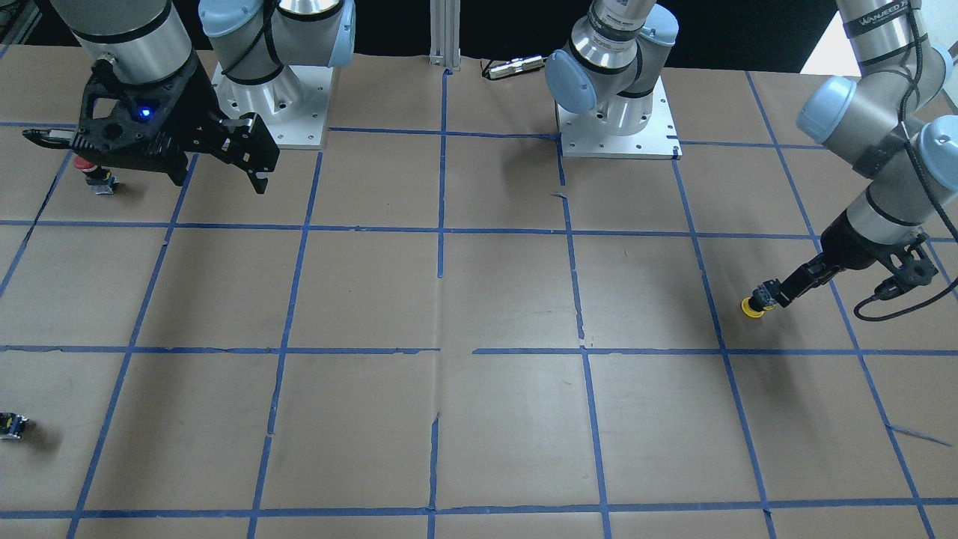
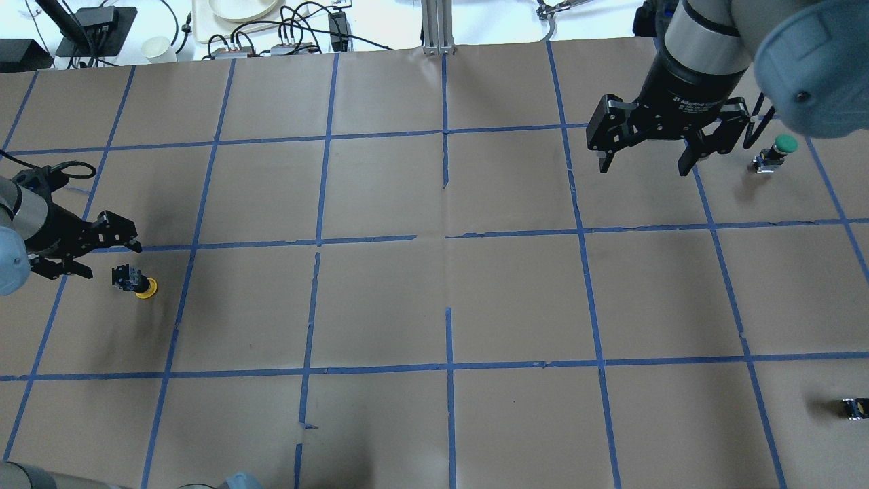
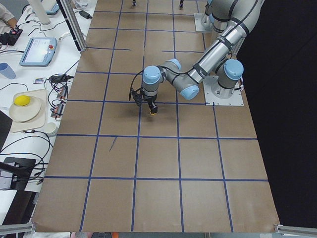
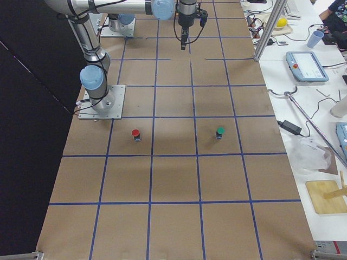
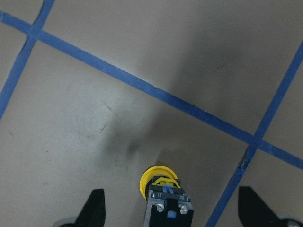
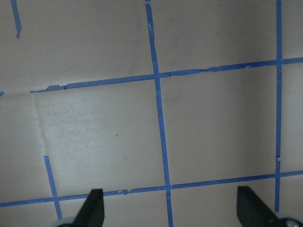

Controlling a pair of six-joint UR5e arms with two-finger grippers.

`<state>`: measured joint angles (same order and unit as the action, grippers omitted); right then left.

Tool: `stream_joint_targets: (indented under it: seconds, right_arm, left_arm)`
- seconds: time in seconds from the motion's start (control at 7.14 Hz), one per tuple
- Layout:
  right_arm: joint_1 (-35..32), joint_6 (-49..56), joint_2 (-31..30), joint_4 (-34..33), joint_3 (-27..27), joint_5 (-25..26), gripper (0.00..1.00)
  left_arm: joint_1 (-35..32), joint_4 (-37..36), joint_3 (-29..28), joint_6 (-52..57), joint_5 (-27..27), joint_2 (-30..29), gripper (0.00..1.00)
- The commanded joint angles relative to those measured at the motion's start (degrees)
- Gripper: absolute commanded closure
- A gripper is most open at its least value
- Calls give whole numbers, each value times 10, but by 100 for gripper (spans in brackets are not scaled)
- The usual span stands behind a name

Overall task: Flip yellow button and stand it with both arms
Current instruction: 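Lower the left gripper and grasp the yellow-capped button's black body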

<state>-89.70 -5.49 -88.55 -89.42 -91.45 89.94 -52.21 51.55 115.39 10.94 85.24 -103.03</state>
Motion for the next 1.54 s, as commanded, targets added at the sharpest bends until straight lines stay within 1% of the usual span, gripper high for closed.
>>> stream_joint_targets:
  seconds: [0.0,0.14,0.28,0.42,0.56,0.7,0.84,0.98,1.12,1.26,1.4]
  right_arm:
    - [-2,-2,7,2,0,8,0]
    - [-2,-9,7,0,6,-1,0]
    - [-1,-11,10,-3,5,4,0]
    - [-1,-10,21,-22,4,6,0]
    - [-1,-8,21,-21,1,3,0]
    - [-1,-7,19,-22,-2,1,0]
    - [-3,-15,18,-26,-2,0,0]
    - [-3,-16,17,-23,-2,6,0]
    - [0,-17,20,-25,0,2,0]
    - [1,-40,17,-20,1,2,0]
    - [0,-107,16,-4,6,-5,0]
  left_arm:
    - [1,7,3,0,4,-8,1]
    - [0,15,3,-5,4,-7,4]
    - [1,24,3,-7,3,-6,19]
    - [1,50,3,-7,4,-2,28]
    - [1,67,3,-7,4,4,41]
    - [1,67,2,-7,4,1,55]
    - [1,68,2,-7,4,0,75]
    - [1,68,-4,-14,5,0,83]
    - [1,68,-8,-24,5,3,84]
    - [-1,68,-8,-58,-2,9,84]
    - [-10,71,-7,-135,-9,15,84]
